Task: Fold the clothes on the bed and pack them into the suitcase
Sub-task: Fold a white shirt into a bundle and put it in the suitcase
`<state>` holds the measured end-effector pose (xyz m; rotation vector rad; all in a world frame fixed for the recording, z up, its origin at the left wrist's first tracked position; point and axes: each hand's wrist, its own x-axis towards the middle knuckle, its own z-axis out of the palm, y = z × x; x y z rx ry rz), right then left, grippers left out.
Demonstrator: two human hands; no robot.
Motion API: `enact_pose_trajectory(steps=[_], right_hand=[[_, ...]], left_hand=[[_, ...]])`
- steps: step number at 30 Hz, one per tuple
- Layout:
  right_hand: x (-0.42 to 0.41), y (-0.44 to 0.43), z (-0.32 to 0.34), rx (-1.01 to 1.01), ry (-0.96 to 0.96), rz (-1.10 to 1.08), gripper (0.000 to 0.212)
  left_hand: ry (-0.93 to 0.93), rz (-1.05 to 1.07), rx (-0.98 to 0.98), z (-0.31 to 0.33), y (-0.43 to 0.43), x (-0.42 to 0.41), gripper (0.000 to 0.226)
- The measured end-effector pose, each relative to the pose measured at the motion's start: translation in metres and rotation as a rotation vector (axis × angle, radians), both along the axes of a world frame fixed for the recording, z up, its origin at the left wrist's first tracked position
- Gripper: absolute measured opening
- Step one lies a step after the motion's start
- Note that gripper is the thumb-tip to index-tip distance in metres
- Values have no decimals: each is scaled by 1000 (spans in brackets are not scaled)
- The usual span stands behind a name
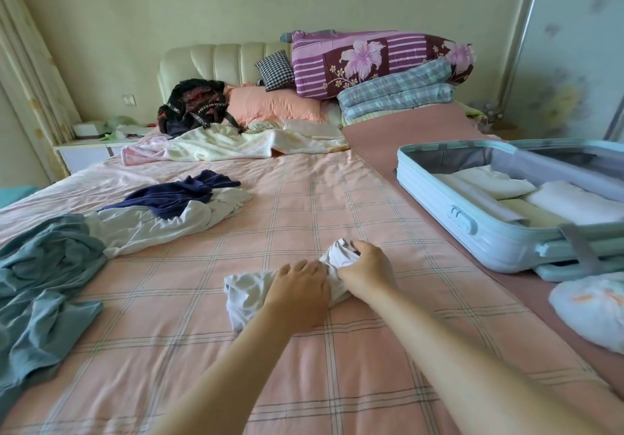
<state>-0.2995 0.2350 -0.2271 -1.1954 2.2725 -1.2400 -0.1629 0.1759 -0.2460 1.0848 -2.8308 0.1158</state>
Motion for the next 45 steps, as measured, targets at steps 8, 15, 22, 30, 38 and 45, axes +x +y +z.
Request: enact_pose_trajectory(steps=[8, 15, 22, 30, 38, 45], right_hand=[[49, 0, 4, -204, 422, 285, 60], [68, 9, 3, -242, 159, 498, 69], [37, 1, -1, -240, 121, 213, 22], [57, -8, -8, 28, 234, 497, 48], [69, -6, -4, 323, 508, 325, 65], [104, -12, -3, -25, 300, 237, 73]], left_hand=[[1125, 286, 767, 39, -25, 34, 37], [725, 89, 373, 39, -34, 54, 34], [353, 65, 314, 22, -32, 62, 41], [407, 180, 267, 30, -26, 83, 38], [388, 236, 572, 4, -16, 96, 46], [526, 545, 427, 18, -10, 105, 43]])
